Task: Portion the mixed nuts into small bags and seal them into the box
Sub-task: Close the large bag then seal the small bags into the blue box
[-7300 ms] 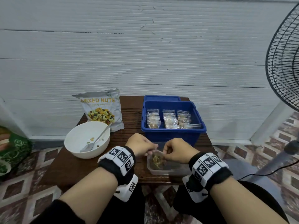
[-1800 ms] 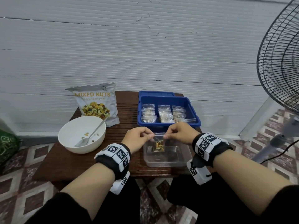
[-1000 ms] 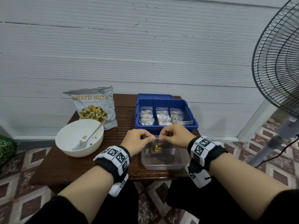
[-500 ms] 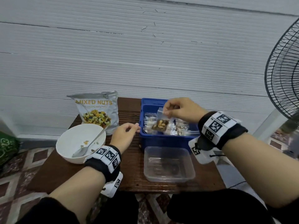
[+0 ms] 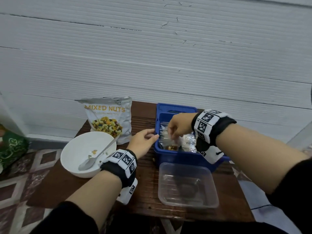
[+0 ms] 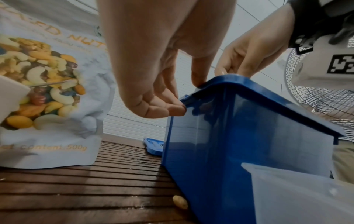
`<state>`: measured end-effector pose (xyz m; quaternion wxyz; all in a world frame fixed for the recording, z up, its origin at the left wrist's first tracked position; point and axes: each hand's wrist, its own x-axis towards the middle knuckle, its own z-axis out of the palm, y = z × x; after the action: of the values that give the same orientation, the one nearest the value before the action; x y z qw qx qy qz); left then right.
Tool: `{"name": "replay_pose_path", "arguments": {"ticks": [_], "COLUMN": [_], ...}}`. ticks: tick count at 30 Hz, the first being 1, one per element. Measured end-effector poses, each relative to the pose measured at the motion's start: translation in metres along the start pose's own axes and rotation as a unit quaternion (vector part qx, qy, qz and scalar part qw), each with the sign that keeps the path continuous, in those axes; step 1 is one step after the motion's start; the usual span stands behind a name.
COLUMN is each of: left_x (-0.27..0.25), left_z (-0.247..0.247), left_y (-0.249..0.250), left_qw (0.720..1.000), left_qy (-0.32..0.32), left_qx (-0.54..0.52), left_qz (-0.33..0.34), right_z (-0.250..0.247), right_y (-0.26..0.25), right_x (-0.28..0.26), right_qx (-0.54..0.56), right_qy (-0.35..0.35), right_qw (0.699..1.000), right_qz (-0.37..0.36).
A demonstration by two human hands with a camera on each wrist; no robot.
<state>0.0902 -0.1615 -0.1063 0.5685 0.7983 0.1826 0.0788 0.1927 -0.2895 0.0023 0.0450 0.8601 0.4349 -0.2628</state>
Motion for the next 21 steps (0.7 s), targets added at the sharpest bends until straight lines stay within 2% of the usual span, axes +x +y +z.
{"name": "replay_pose_path", "arguments": {"ticks": [3, 7, 15, 21], "left_x": [0.004, 0.006, 0.01, 0.01], "left_z": [-0.002, -0.002, -0.004, -0.004], "left_y": [-0.003, -0.007, -0.011, -0.011], "left_qw": [1.0, 0.999, 0.998, 0.998], "left_qy": [-0.017, -0.02, -0.031, -0.029], "left_qx": [-0.012, -0.034, -0.048, -0.053], "left_qz": [-0.004, -0.003, -0.004, -0.001], "right_z": [0.0, -0.003, 0.004, -0.009], "right_y": [-0.002, -0.004, -0.008, -0.001], "right_x": [0.012, 0.025, 0.048, 0.044], "right_qx": [-0.025, -0.019, -0.039, 0.033], "right_qy": [-0.078, -0.129, -0.157, -0.196], "right_qw": [0.997, 0.991, 0.987, 0.979], "right_qz": [0.006, -0.002, -0.018, -0.05]}}
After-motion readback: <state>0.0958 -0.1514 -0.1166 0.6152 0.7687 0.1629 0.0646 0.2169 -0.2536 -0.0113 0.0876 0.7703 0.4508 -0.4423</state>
